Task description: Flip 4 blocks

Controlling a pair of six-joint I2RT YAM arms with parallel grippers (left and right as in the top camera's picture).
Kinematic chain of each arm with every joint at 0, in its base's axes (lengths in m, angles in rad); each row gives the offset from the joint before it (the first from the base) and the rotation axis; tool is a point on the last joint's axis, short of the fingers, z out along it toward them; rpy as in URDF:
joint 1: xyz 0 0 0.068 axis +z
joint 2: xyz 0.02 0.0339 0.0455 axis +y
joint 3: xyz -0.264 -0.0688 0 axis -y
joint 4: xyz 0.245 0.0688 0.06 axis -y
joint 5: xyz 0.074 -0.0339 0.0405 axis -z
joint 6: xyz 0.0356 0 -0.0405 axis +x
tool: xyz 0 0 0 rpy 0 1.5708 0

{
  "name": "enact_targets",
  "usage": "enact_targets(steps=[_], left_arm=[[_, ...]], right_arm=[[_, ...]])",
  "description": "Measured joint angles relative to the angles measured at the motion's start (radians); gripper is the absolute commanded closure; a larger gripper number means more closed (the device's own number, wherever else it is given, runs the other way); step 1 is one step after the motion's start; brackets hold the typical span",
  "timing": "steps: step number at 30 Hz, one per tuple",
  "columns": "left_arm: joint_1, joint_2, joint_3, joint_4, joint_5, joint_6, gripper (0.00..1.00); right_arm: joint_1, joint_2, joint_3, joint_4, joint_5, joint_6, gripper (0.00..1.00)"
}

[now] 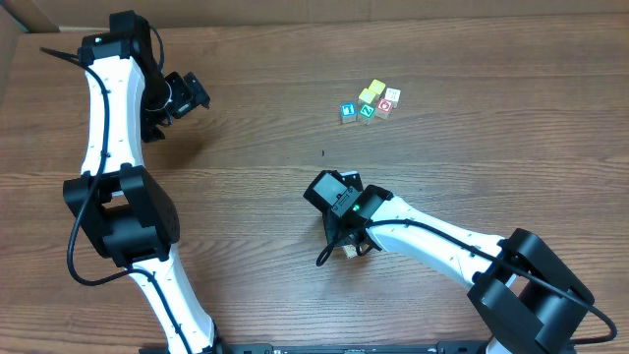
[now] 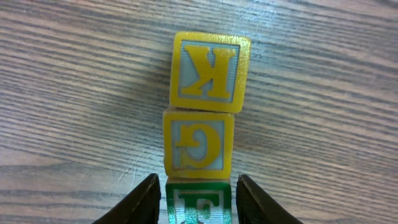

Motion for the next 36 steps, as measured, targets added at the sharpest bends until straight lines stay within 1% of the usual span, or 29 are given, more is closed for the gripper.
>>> enact_targets(steps=[13, 15, 19, 30, 32, 34, 36], left_arm=[[0.000, 0.000, 0.000, 0.000, 0.000, 0.000, 0.00], [0.000, 0.000, 0.000, 0.000, 0.000, 0.000, 0.00], [0.000, 0.000, 0.000, 0.000, 0.000, 0.000, 0.00], [0.000, 0.000, 0.000, 0.000, 0.000, 0.000, 0.00], [0.000, 0.000, 0.000, 0.000, 0.000, 0.000, 0.00], [0.000, 0.000, 0.000, 0.000, 0.000, 0.000, 0.00], [0.000, 0.000, 0.000, 0.000, 0.000, 0.000, 0.00]], right_arm=[[0.000, 0.000, 0.000, -0.004, 0.004, 0.000, 0.62], [0.000, 0.000, 0.000, -0.005, 0.005, 0.001, 0.59], [0.000, 0.000, 0.000, -0.020, 0.007, 0.007, 0.57], [0.000, 0.000, 0.000, -0.024, 0.003, 0.016, 0.58], [0.000, 0.000, 0.000, -0.023, 0.003, 0.016, 0.59], [0.000, 0.000, 0.000, -0.022, 0.003, 0.016, 0.62], [0.000, 0.000, 0.000, -0.020, 0.003, 0.017, 0.62]])
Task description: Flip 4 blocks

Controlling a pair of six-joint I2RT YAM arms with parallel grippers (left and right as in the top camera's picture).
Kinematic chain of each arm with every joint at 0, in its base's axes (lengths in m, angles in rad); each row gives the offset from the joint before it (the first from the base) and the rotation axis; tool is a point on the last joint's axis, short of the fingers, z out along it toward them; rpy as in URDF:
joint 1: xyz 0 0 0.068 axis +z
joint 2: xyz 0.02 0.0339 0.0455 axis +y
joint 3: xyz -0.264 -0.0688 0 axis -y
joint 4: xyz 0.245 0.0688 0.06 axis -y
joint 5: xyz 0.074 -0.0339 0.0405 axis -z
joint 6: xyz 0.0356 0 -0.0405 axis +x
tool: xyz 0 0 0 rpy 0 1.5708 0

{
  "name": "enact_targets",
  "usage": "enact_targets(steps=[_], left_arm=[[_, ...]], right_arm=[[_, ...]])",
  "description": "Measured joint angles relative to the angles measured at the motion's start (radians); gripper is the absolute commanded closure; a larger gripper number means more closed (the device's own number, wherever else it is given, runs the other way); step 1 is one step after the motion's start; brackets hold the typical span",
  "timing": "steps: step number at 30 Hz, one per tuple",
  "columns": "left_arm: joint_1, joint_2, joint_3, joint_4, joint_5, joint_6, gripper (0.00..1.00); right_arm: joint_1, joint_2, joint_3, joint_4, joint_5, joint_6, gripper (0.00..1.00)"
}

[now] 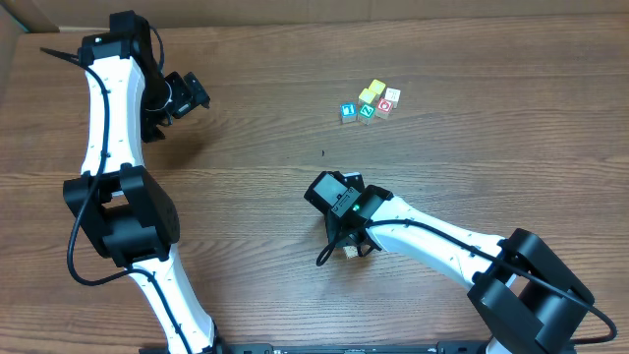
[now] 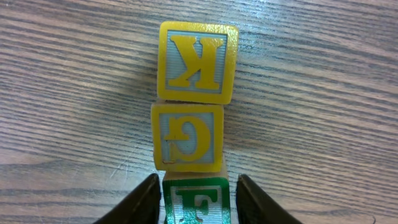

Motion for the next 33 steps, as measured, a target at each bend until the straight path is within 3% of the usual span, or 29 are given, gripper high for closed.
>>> enact_targets(steps=[11, 15, 18, 22, 33], left_arm=[[0.000, 0.000, 0.000, 0.000, 0.000, 0.000, 0.00], [0.000, 0.000, 0.000, 0.000, 0.000, 0.000, 0.00], [0.000, 0.000, 0.000, 0.000, 0.000, 0.000, 0.00], [0.000, 0.000, 0.000, 0.000, 0.000, 0.000, 0.00], [0.000, 0.000, 0.000, 0.000, 0.000, 0.000, 0.00]], right_arm=[[0.000, 0.000, 0.000, 0.022, 0.002, 0.002, 0.62], [0.000, 0.000, 0.000, 0.023, 0.004, 0.006, 0.51], [0.000, 0.000, 0.000, 0.015, 0.004, 0.005, 0.51], [0.000, 0.000, 0.000, -0.002, 0.004, 0.005, 0.60], [0.000, 0.000, 0.000, -0.018, -0.002, 0.006, 0.60]])
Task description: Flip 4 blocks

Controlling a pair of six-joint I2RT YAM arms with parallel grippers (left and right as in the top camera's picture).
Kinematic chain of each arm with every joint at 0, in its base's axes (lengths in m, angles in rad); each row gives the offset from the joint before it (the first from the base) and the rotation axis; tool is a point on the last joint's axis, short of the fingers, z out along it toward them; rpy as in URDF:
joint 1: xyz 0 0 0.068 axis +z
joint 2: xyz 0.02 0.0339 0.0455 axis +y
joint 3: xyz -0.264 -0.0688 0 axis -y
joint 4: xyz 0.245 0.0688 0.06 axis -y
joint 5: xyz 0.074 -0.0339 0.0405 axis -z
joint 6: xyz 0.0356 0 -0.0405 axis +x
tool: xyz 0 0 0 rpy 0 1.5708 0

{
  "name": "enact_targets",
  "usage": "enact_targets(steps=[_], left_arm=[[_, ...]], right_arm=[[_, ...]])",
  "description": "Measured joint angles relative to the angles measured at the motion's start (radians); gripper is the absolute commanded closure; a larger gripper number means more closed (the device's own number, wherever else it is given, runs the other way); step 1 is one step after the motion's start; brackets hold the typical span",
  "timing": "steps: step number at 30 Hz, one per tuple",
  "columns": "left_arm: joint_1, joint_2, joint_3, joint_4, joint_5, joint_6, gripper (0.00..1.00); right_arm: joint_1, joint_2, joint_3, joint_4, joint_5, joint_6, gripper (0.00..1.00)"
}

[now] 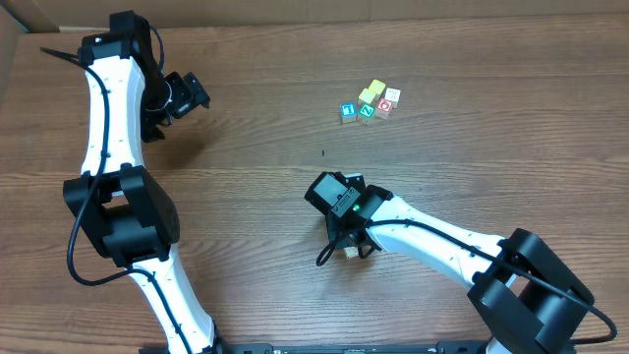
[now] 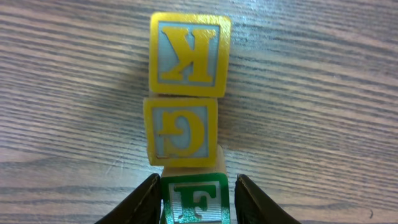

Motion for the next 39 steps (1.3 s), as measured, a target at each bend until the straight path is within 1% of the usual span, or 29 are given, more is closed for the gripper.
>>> enact_targets(steps=[7, 20, 21, 22, 24, 26, 28, 31, 35, 39], left_arm=[[0.000, 0.000, 0.000, 0.000, 0.000, 0.000, 0.00], [0.000, 0.000, 0.000, 0.000, 0.000, 0.000, 0.00], [0.000, 0.000, 0.000, 0.000, 0.000, 0.000, 0.00], [0.000, 0.000, 0.000, 0.000, 0.000, 0.000, 0.00], [0.000, 0.000, 0.000, 0.000, 0.000, 0.000, 0.00], [0.000, 0.000, 0.000, 0.000, 0.000, 0.000, 0.00], [0.000, 0.000, 0.000, 0.000, 0.000, 0.000, 0.00], [0.000, 0.000, 0.000, 0.000, 0.000, 0.000, 0.00], [0.000, 0.000, 0.000, 0.000, 0.000, 0.000, 0.00], [0.000, 0.000, 0.000, 0.000, 0.000, 0.000, 0.00]], right_arm=[[0.000, 0.000, 0.000, 0.006, -0.005, 0.000, 0.64], [0.000, 0.000, 0.000, 0.026, -0.005, 0.000, 0.63], [0.000, 0.000, 0.000, 0.029, -0.005, 0.000, 0.62], [0.000, 0.000, 0.000, 0.030, -0.005, 0.000, 0.57], [0.000, 0.000, 0.000, 0.031, -0.005, 0.003, 0.43], [0.000, 0.000, 0.000, 0.032, -0.005, -0.001, 0.39], [0.000, 0.000, 0.000, 0.029, -0.004, -0.002, 0.39], [0.000, 0.000, 0.010, -0.022, -0.010, 0.000, 0.39], [0.000, 0.000, 0.079, -0.133, -0.027, -0.001, 0.39], [0.000, 0.000, 0.127, -0.178, -0.053, 0.000, 0.39]])
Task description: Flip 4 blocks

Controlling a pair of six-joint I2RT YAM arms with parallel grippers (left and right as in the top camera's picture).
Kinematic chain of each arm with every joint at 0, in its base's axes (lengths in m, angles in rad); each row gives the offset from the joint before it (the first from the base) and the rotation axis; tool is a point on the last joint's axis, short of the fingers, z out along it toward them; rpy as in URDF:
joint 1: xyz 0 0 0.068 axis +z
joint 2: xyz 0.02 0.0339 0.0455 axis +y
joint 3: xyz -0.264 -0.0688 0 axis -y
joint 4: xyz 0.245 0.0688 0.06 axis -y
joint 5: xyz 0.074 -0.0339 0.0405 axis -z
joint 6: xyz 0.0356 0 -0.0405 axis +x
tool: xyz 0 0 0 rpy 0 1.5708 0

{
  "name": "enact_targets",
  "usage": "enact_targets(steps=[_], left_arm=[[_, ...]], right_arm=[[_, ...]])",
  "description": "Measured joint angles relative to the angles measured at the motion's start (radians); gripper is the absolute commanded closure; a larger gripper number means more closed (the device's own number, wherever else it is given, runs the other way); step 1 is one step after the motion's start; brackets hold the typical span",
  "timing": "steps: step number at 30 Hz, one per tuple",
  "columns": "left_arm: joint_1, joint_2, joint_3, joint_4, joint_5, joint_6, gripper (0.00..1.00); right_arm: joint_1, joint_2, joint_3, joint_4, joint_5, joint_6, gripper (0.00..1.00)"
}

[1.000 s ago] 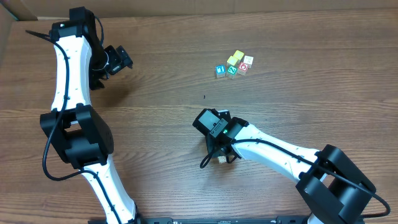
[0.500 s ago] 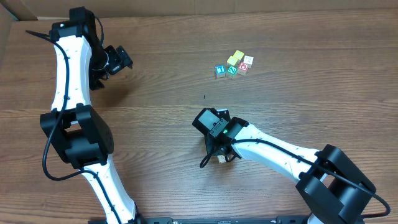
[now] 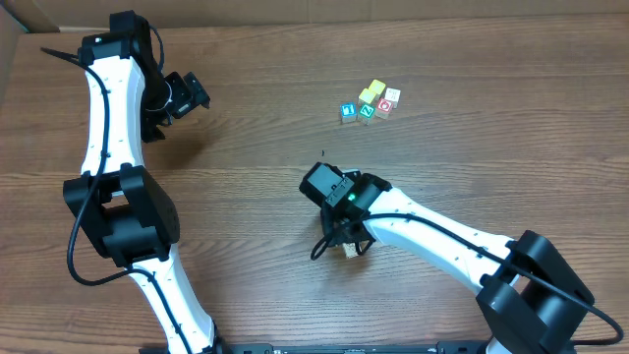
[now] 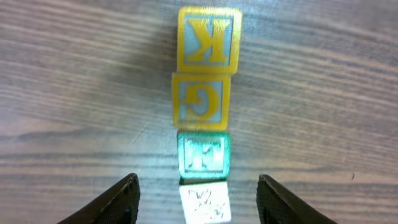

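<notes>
A line of blocks lies on the wooden table in the right wrist view: a yellow K block [image 4: 209, 38], a yellow G block [image 4: 201, 101], a green F block [image 4: 203, 155] and a white block [image 4: 204, 203]. My right gripper [image 4: 196, 200] hangs open above them, its fingers wide to either side of the white block and touching nothing. From overhead the right gripper [image 3: 342, 239] covers most of the line; only the white block [image 3: 350, 251] peeks out. A second cluster of small blocks [image 3: 371, 102] lies farther back. My left gripper [image 3: 193, 95] is raised at the far left, its jaws unclear.
The table's far edge [image 3: 295, 22] meets a pale wall at the top. My right arm [image 3: 432, 236] stretches from the lower right toward the block line. The left arm [image 3: 108, 118] stands along the left side.
My right gripper was shut on the green F block. Now it is open wide and higher, the F block rests in the line, and a white block shows below it.
My right gripper held the green F block at the near end of the K and G line through all three earlier moments, the block edging closer against G. Now the gripper is open and raised, with F left in the row.
</notes>
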Motion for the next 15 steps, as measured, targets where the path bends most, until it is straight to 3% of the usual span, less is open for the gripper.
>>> enact_targets(steps=[7, 14, 15], left_arm=[[-0.006, 0.000, 0.000, 0.000, 0.000, 0.000, 0.00], [-0.006, 0.000, 0.000, 0.000, 0.000, 0.000, 0.00], [-0.006, 0.000, 0.000, 0.000, 0.000, 0.000, 0.00]], right_arm=[[0.000, 0.000, -0.052, 0.035, -0.028, 0.000, 0.41], [0.000, 0.000, -0.143, 0.101, -0.030, 0.000, 0.51], [0.000, 0.000, -0.144, 0.102, -0.031, -0.001, 0.56]])
